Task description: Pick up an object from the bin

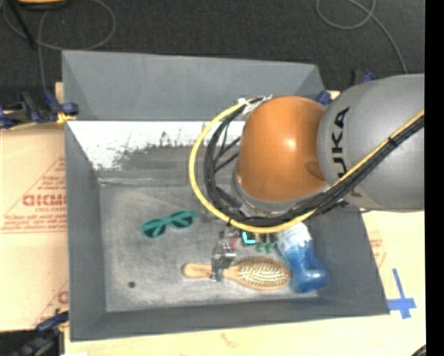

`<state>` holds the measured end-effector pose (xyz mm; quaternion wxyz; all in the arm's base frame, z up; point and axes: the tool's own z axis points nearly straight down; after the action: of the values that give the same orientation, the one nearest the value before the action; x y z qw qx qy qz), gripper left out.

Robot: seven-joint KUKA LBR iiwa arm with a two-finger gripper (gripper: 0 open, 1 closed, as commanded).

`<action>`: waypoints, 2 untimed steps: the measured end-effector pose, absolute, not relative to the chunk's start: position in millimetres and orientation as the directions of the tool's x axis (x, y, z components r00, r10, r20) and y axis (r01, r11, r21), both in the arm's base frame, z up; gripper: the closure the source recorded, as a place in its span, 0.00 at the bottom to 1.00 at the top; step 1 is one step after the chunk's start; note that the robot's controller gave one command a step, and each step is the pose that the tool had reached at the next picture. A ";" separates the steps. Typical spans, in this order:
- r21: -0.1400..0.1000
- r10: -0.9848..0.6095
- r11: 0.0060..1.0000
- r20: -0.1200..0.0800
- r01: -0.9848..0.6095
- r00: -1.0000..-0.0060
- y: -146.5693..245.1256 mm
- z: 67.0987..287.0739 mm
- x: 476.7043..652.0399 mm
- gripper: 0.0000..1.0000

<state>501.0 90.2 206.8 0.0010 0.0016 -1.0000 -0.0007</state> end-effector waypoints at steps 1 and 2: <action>0.002 -0.001 1.000 -0.002 -0.001 -1.000 90.1 208.6 502.2 0.00; 0.003 -0.006 1.000 -0.011 -0.007 -1.000 96.1 162.4 520.1 0.00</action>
Offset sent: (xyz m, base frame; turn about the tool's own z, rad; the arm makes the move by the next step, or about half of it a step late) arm 0.0427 0.0162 -0.1340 -0.0163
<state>520.1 96.1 162.4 -0.0055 0.0032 -1.0000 -0.0017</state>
